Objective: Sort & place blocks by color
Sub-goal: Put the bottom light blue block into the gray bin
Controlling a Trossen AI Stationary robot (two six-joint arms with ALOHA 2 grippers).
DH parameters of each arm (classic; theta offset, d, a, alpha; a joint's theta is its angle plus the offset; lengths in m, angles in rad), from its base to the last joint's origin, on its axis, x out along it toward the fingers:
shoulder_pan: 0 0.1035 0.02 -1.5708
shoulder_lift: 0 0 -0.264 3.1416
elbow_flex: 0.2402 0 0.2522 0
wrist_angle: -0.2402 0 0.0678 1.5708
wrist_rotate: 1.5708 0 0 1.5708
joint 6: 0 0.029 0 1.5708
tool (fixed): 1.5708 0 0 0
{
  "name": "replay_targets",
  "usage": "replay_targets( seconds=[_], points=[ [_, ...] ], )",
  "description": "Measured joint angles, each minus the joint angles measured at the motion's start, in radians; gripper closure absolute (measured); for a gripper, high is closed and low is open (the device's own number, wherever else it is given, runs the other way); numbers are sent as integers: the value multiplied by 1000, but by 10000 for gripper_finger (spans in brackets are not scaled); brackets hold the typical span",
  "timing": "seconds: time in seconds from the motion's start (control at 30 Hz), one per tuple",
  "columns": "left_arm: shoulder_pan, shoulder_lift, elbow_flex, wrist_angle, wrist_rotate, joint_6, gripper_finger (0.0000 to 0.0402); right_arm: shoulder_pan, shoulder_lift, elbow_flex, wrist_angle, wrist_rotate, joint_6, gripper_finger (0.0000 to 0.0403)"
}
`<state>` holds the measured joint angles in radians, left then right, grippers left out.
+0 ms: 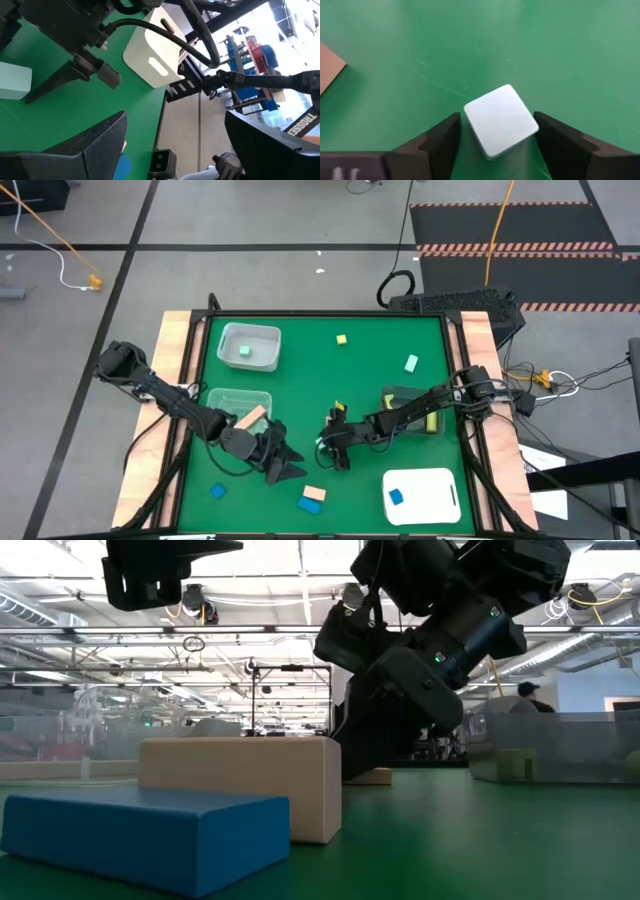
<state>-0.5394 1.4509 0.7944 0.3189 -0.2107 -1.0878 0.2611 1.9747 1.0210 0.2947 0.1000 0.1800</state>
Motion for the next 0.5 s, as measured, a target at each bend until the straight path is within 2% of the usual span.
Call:
replay_targets(
  seconds=[0.23, 0.37, 0.5],
  points=[
    [1, 0, 0, 0, -30, -48, 66, -7, -5, 0, -5, 0, 56, 286],
    [7, 0, 0, -1, -73, -59, 66, -19, -31, -1, -19, -4, 73, 290],
    [40, 0, 0, -3, -81, -101, 66, -42, -109, -1, -19, 0, 72, 290]
  ],
)
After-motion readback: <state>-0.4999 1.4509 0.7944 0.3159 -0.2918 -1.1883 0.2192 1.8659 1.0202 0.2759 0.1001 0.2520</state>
